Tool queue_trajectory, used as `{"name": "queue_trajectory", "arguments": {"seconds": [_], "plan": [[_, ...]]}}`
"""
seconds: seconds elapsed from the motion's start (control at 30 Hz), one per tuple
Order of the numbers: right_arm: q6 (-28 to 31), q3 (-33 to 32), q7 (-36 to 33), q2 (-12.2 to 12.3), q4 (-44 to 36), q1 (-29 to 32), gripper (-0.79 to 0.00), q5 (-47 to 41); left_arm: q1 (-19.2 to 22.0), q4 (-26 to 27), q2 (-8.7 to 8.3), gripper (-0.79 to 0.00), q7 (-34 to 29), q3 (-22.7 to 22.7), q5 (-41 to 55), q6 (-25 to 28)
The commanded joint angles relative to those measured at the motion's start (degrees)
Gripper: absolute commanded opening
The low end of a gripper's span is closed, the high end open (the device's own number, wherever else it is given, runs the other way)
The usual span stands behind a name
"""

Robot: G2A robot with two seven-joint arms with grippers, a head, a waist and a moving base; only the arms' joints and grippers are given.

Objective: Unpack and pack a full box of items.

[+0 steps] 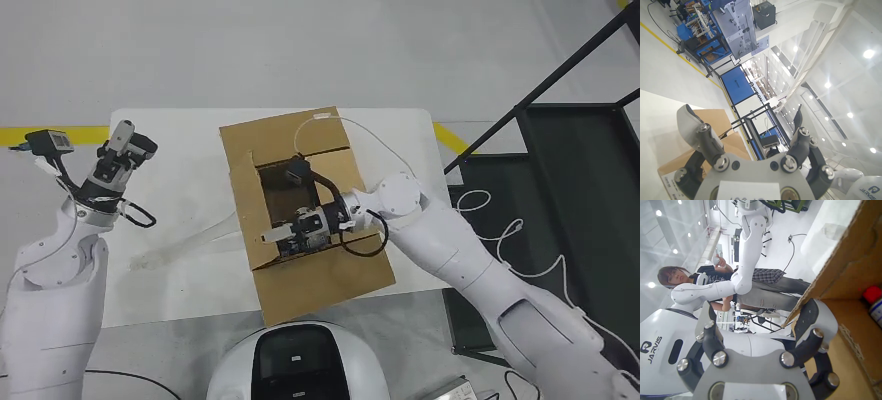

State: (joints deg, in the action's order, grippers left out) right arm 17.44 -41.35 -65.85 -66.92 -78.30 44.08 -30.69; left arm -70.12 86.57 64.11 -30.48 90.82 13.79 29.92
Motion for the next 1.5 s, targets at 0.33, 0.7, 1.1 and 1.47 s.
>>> {"name": "queue_trajectory", "arguments": {"seconds": [0.33,0.7,1.1,1.47], "plan": [[-0.4,10.9,0.2,-6.0,2.3,-6.2,0.000,3.6,-4.4,6.2,-0.86,0.000,-9.0,3.1,6.4,0.0],[0.9,15.6,-2.0,-10.5,9.7,-8.4,0.000,3.3,-4.5,5.5,-1.42,0.000,-23.7,0.8,18.2,-5.0],[4.2,4.4,-5.8,-6.2,10.8,-3.4,0.000,1.3,-1.1,-4.9,-1.08,0.000,-15.2,-2.4,11.3,-7.1],[1.4,-3.6,-6.9,-2.4,1.8,3.7,0.000,3.0,-0.6,-1.3,-0.65,0.000,-13.2,-2.5,16.8,-4.0]]}}
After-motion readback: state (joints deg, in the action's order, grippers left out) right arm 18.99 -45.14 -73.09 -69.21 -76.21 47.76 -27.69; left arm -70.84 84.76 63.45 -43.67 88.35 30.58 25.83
